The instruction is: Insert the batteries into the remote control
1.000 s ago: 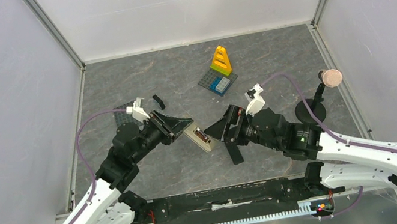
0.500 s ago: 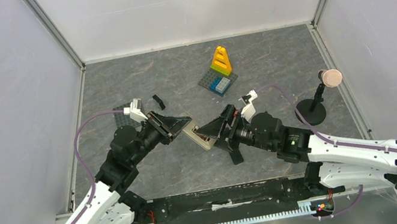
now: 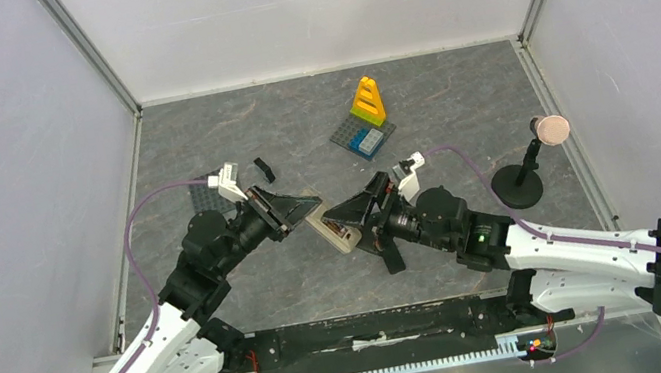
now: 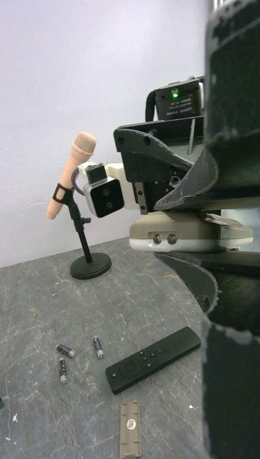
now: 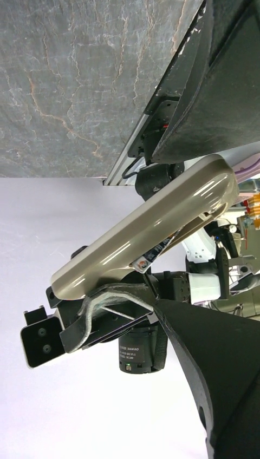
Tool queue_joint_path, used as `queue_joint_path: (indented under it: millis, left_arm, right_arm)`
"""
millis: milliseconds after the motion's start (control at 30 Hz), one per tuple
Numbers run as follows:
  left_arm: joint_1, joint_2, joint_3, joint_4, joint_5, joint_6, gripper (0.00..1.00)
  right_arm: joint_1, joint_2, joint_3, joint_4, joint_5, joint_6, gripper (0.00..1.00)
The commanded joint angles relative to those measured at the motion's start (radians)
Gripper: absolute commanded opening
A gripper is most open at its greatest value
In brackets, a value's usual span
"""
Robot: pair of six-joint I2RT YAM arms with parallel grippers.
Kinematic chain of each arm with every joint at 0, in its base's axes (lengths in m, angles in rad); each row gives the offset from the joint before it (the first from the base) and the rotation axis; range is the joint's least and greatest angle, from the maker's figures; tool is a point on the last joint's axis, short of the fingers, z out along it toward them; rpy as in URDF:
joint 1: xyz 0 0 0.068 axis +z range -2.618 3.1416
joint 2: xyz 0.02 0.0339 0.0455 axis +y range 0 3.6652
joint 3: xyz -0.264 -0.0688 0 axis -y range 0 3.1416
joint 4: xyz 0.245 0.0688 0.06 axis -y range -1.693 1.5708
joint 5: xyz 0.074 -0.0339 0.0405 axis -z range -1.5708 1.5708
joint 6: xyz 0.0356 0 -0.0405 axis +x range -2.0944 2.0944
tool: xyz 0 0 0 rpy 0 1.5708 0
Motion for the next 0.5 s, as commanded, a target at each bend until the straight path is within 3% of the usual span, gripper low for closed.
queue_joint_path:
  millis: [0, 467]
  left_arm:
    - [0.003, -0.009, 0.022, 0.081, 0.059, 0.096, 0.02]
    - [0.003, -0.002, 0.020, 0.115, 0.107, 0.122, 0.02]
  right_arm:
    - [-0.011, -0.010, -0.023, 0.071, 0.008, 0.009, 0.98]
    - [-0.038, 0.016, -0.047, 0.134, -0.071, 0.045, 0.89]
